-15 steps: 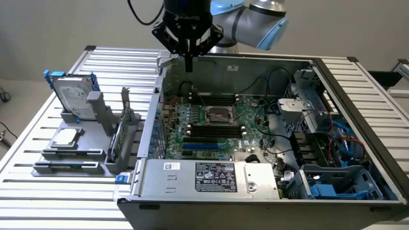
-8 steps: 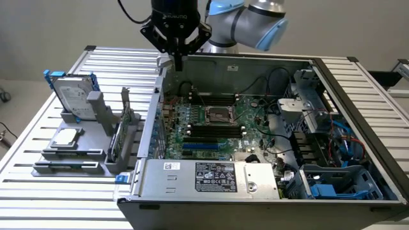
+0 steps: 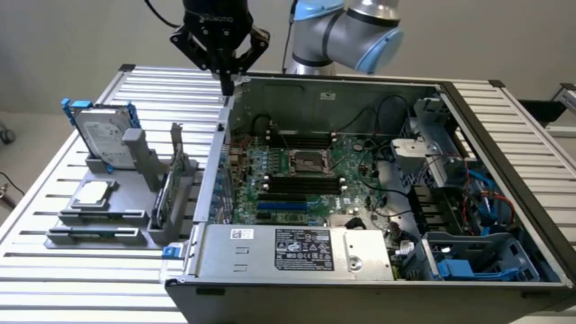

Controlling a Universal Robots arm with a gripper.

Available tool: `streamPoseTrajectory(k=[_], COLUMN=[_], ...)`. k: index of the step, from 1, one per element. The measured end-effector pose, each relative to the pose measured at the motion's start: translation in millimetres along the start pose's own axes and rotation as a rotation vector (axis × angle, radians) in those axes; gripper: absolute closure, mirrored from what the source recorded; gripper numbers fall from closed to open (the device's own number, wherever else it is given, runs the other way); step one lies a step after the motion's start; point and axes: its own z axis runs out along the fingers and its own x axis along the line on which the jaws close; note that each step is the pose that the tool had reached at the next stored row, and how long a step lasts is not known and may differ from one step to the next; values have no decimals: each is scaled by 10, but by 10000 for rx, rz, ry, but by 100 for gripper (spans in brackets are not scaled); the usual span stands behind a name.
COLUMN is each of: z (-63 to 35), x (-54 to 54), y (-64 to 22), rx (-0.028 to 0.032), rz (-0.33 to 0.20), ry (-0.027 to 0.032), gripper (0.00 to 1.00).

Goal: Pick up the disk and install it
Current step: 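Reach for the disk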

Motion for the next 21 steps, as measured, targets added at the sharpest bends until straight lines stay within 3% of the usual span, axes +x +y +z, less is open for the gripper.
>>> streamPoseTrajectory(k=[21], z=[30], x=[976], y=[242], rx=[1], rz=[1], ry=[1], gripper=[89])
